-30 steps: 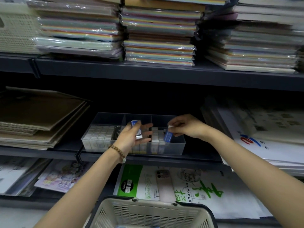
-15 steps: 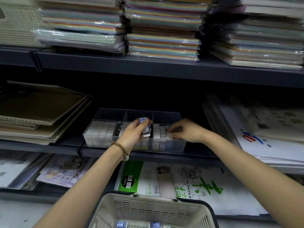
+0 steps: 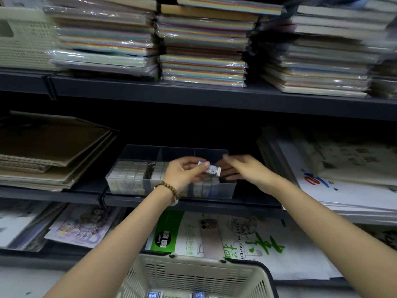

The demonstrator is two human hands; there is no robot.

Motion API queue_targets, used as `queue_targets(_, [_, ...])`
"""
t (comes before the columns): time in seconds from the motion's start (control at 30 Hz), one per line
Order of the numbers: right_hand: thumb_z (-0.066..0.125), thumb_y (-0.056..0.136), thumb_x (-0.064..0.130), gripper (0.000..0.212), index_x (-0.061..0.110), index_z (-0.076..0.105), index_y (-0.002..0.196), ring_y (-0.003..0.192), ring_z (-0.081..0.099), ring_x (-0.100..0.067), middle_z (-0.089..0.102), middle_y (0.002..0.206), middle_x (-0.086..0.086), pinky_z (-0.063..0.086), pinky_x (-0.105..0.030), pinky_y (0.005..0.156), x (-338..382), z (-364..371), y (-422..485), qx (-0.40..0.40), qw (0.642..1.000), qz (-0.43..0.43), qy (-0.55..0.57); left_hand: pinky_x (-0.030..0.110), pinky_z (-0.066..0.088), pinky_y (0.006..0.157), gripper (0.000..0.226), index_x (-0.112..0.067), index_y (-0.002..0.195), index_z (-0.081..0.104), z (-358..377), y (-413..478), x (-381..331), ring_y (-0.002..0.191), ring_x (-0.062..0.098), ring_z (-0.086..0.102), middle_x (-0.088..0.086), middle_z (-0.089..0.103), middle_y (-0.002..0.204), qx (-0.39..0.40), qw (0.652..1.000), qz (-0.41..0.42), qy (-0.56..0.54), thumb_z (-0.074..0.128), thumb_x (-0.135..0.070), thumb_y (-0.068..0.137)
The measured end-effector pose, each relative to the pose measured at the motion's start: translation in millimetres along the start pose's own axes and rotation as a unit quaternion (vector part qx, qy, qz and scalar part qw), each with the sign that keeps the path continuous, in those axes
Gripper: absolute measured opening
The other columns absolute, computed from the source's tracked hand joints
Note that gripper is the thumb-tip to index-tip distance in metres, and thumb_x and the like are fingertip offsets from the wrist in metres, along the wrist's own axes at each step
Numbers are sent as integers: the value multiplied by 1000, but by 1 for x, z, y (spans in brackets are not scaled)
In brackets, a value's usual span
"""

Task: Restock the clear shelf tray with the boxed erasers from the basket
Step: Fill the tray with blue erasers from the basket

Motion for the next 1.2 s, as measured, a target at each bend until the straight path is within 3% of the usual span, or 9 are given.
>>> queue_targets(0.17, [68,84,14,18,9,65,102,79,71,-12,72,90,-7,54,-16,65,1,-16,-7,-28,996,-17,79,17,54,68,10,-23,89,68,15,10,-8,80,7,69,-5,71,84,-5,996,55,67,72,-27,80])
queue_targets(0.27, [68,83,5,13,7,63,94,62,68,-4,68,81,-7,54,-15,57,4,-46,-3,-114,989,-38,85,5,45,75,21,-22,109,61,20,14,-20,90,5,60,-9,65,97,17,960,150,236,60,-30,89])
queue_targets(0.33, [67,82,2,14,1,63,96,54,63,0,66,77,-8,52,-13,53,7,-64,1,-147,988,-55,18,3,36,77,38,-22,126,54,21,18,-13,103,6,52,-9,58,115,44,914,168,367,53,-38,92])
queue_targets(0.43, [68,82,3,10,3,67,93,63,63,-10,66,82,-12,52,-16,59,10,-65,14,-142,982,-73,-96,19,28,101,51,-24,138,43,21,20,10,132,14,35,-4,44,141,95,852,154,492,47,-46,93])
queue_targets(0.5, [70,82,7,9,9,70,91,76,61,-15,67,86,-6,49,-22,69,11,-55,25,-132,973,-84,-169,26,21,110,58,-26,141,39,22,19,21,138,14,27,-6,37,148,119,822,147,538,46,-53,90])
queue_targets(0.6, [71,82,15,8,18,71,89,79,60,-8,66,86,5,44,-18,71,7,-40,41,-107,961,-72,-246,30,21,113,63,-29,142,37,23,18,26,139,13,25,-8,35,149,127,791,160,577,45,-59,87])
queue_targets(0.8, [71,82,15,8,21,73,87,83,61,-3,68,89,9,46,-16,77,-6,-16,50,-53,951,-66,-298,29,19,112,62,-30,142,35,24,18,27,139,12,25,-10,35,149,123,773,185,595,41,-59,89])
queue_targets(1.1, [67,85,18,10,16,73,94,89,61,-11,68,101,2,49,-26,82,-8,-14,41,-123,917,-116,-362,28,20,109,61,-31,141,37,24,17,28,138,12,26,-10,37,148,113,767,197,600,37,-62,89])
queue_targets(1.2, [66,86,15,14,14,71,99,91,60,-11,68,103,0,50,-28,85,-7,-21,31,-141,935,-116,-305,28,20,110,60,-28,141,38,27,13,24,138,13,27,-8,38,148,118,769,196,596,39,-59,90])
Point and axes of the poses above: each hand's wrist, its own y-axis towards the middle knuckle, its own z-axis out of the palm, x = y × z, the point moved 10 cm from there along y, towards the middle knuckle
